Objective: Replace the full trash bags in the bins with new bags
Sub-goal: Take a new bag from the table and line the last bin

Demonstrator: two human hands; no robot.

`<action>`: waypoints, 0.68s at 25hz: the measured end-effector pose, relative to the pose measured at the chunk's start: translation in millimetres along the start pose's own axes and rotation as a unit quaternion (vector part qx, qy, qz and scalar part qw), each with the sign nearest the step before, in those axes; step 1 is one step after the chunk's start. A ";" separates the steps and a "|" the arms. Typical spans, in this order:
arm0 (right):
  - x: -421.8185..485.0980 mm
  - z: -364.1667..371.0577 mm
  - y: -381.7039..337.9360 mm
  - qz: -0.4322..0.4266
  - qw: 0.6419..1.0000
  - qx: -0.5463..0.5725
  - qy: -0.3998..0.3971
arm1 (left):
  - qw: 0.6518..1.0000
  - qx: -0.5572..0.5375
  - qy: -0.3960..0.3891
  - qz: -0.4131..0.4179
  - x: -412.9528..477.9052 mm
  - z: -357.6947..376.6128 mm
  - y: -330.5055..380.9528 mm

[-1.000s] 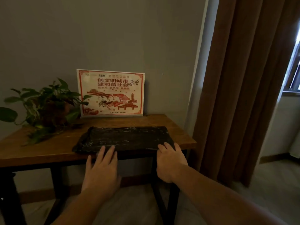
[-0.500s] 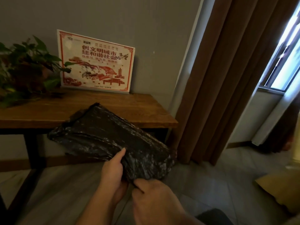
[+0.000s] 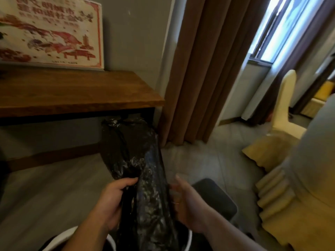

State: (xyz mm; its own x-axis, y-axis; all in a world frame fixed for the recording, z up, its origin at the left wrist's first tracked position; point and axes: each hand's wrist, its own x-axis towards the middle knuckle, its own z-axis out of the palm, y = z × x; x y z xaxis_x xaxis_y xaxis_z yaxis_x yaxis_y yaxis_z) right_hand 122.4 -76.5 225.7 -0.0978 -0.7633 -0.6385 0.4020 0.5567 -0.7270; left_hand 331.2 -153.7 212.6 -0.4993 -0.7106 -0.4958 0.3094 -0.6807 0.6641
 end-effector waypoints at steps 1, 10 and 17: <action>0.8 -5.2 18.3 0.002 1.000 0.011 -0.002 | 1.000 0.010 -0.006 -0.022 -0.2 0.6 -10.1; -24.0 -83.6 83.3 -0.024 0.995 0.089 0.029 | 0.988 0.109 0.047 -0.100 1.1 19.1 -104.9; -51.1 -167.3 86.3 -0.145 0.980 0.063 0.122 | 0.984 0.135 0.031 -0.108 24.2 68.2 -171.5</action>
State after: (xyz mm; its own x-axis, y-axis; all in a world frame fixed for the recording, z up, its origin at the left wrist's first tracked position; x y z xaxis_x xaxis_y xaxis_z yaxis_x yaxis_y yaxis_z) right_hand 9.8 65.3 153.3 -0.4326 -0.7741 -0.4622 0.4331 0.2712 -0.8596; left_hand 210.9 -42.0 124.9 -0.4763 -0.5706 -0.6690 -0.0288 -0.7503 0.6604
